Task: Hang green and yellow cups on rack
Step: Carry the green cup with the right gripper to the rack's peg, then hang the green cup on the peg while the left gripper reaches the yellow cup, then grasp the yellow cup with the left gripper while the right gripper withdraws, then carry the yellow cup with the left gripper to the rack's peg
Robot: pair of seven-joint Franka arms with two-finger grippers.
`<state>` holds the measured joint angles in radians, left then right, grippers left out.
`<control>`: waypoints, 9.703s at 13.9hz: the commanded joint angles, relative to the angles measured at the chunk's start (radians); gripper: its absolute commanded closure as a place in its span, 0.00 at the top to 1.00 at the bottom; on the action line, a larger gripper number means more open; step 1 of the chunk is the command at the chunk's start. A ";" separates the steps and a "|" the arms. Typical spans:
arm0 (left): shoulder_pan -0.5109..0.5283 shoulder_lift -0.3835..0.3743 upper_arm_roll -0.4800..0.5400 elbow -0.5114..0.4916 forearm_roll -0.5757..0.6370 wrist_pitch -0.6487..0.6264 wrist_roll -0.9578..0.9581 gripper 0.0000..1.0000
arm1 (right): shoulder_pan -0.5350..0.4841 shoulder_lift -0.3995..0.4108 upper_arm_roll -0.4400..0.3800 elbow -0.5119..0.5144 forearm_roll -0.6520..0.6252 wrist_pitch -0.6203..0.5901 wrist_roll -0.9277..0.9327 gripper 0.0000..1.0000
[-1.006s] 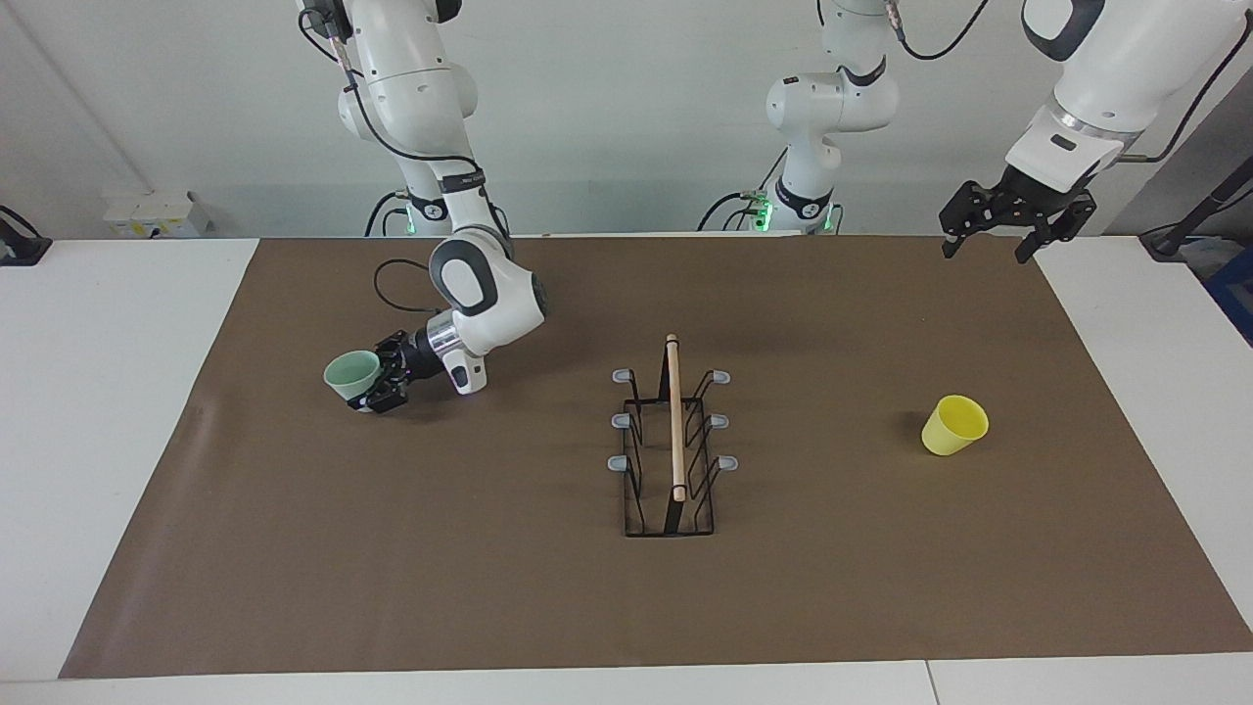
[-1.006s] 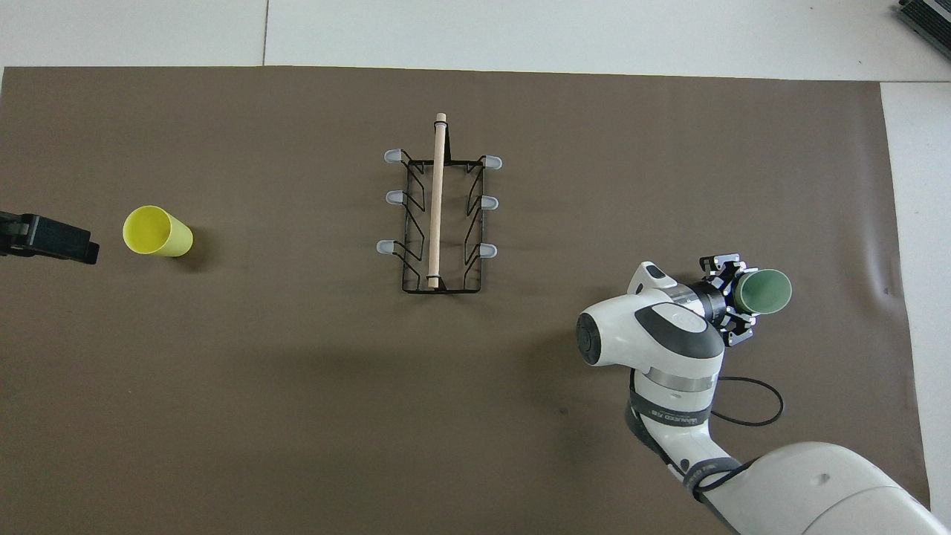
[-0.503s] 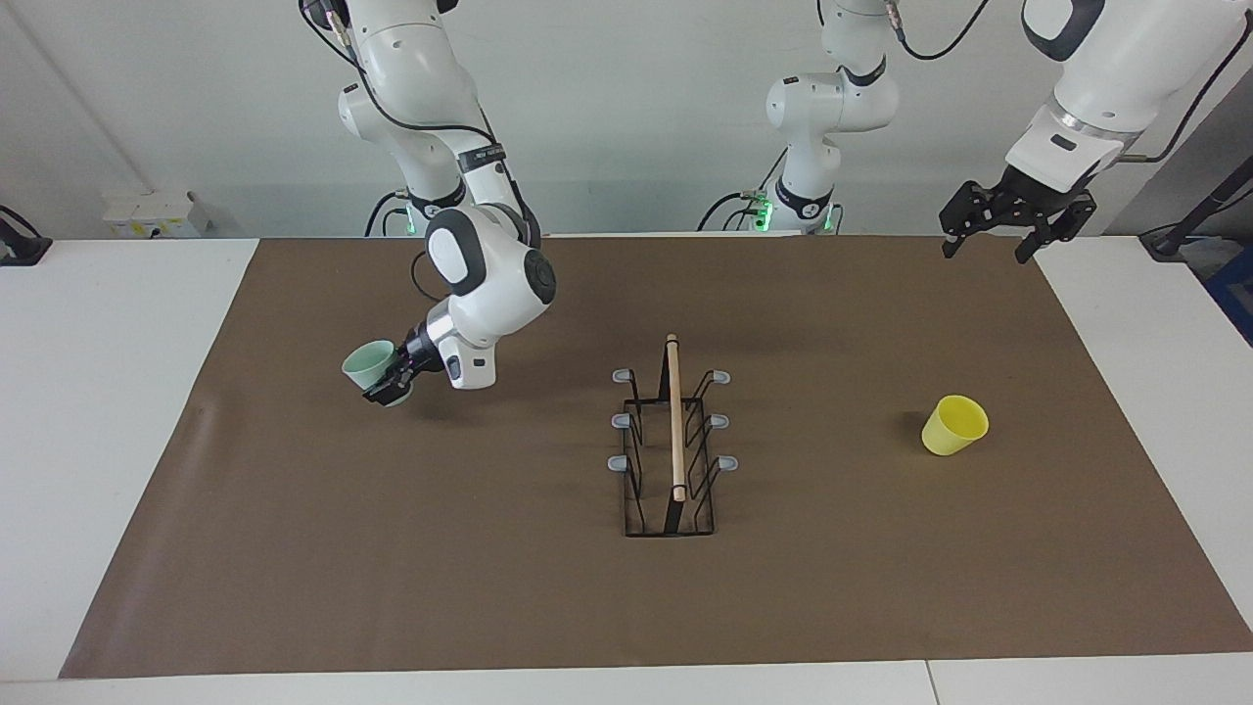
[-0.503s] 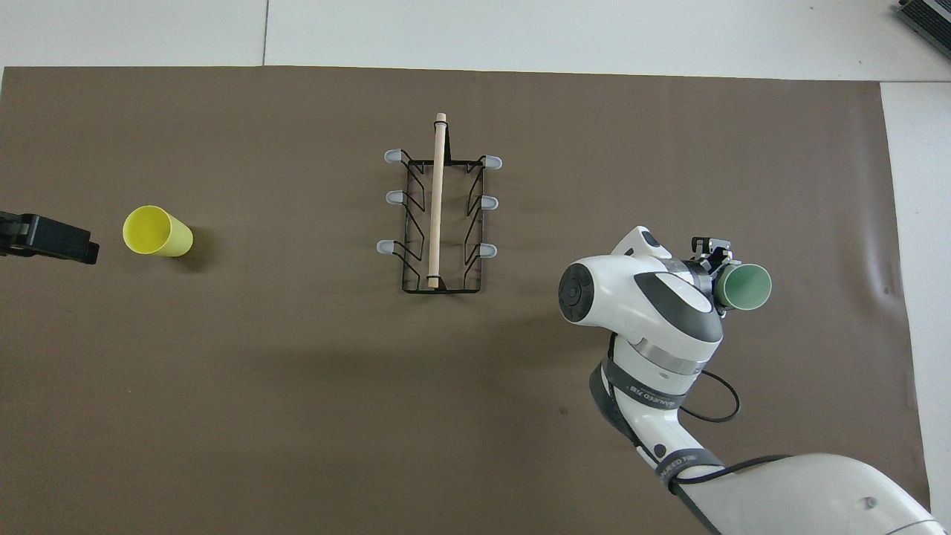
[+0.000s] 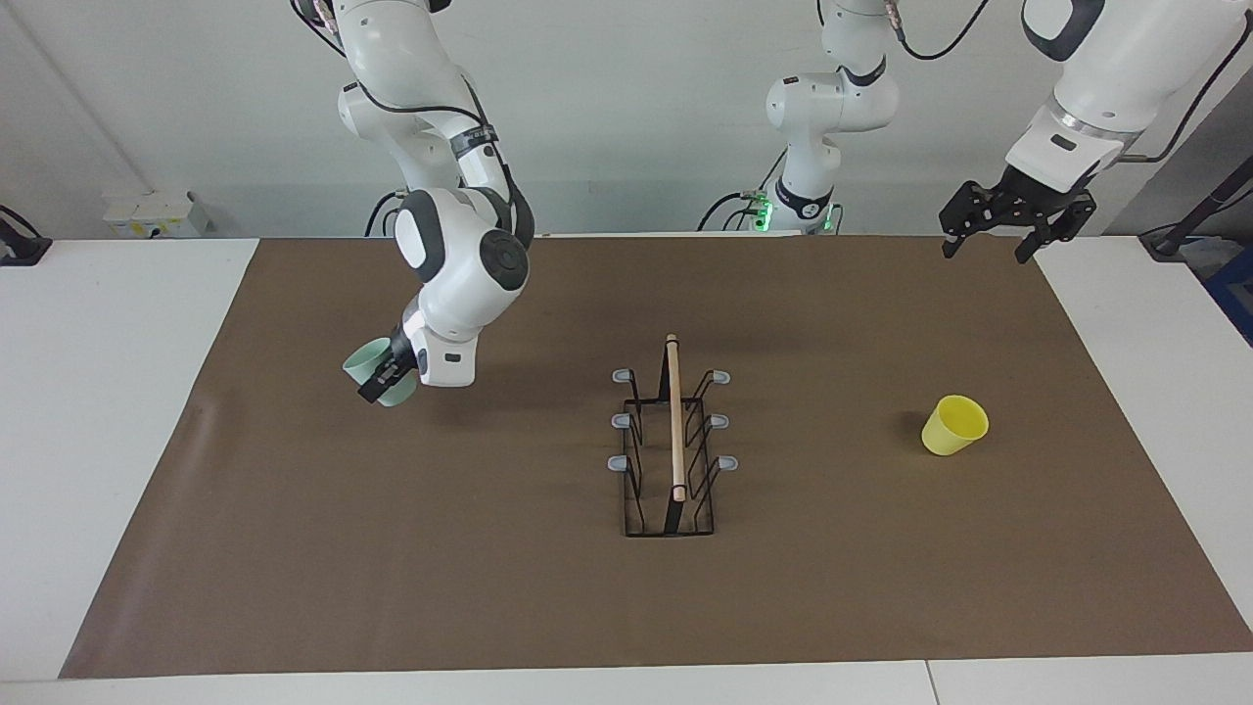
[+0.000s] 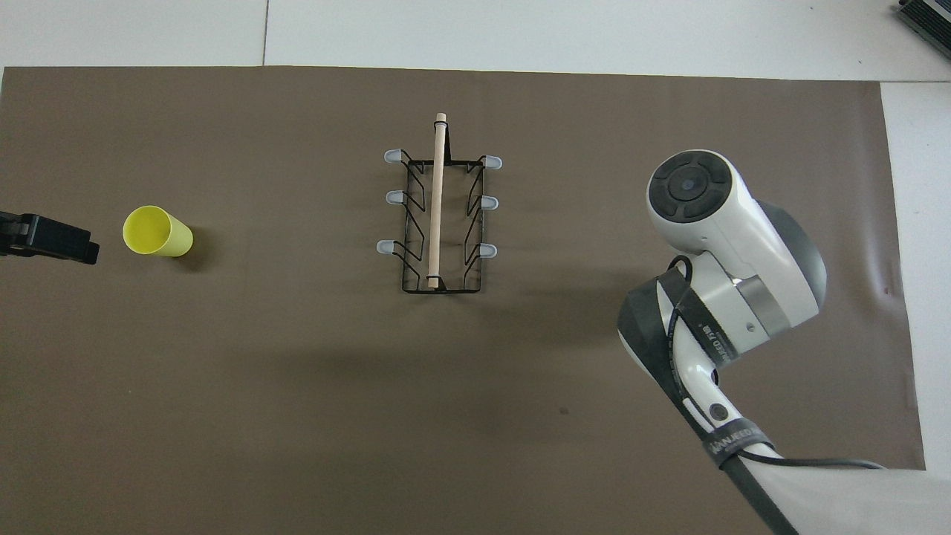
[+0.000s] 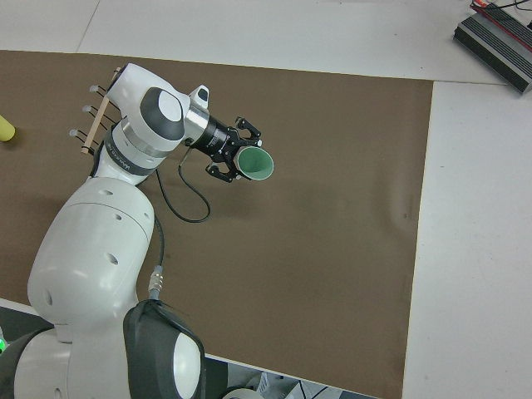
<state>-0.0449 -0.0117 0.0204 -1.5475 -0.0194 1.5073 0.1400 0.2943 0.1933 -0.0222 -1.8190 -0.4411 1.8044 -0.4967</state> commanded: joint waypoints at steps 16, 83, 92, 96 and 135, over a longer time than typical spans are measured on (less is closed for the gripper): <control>0.002 -0.008 -0.002 0.000 0.021 -0.015 -0.010 1.00 | 0.018 -0.193 0.010 -0.086 1.135 0.605 0.011 0.00; -0.178 0.342 0.495 -0.611 -1.413 0.680 -1.035 1.00 | 0.183 0.009 0.011 -0.428 3.169 0.392 -2.284 1.00; -0.179 0.320 0.432 -0.631 -1.469 0.715 -0.757 0.82 | 0.048 -0.175 0.005 -0.336 2.705 0.849 -2.096 1.00; -0.179 0.277 0.424 -0.625 -1.469 0.715 -0.662 0.00 | -0.065 -0.167 0.002 -0.307 2.214 0.882 -1.814 1.00; -0.199 0.061 -0.405 -0.546 1.041 0.878 -2.013 0.00 | -0.354 -0.213 0.001 0.280 0.498 -0.361 0.524 1.00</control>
<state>-0.2430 0.1054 -0.3640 -2.0297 0.9759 2.4081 -1.8109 -0.0458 -0.0312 -0.0293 -1.5810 0.0331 1.4954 0.0109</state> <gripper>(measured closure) 0.313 0.000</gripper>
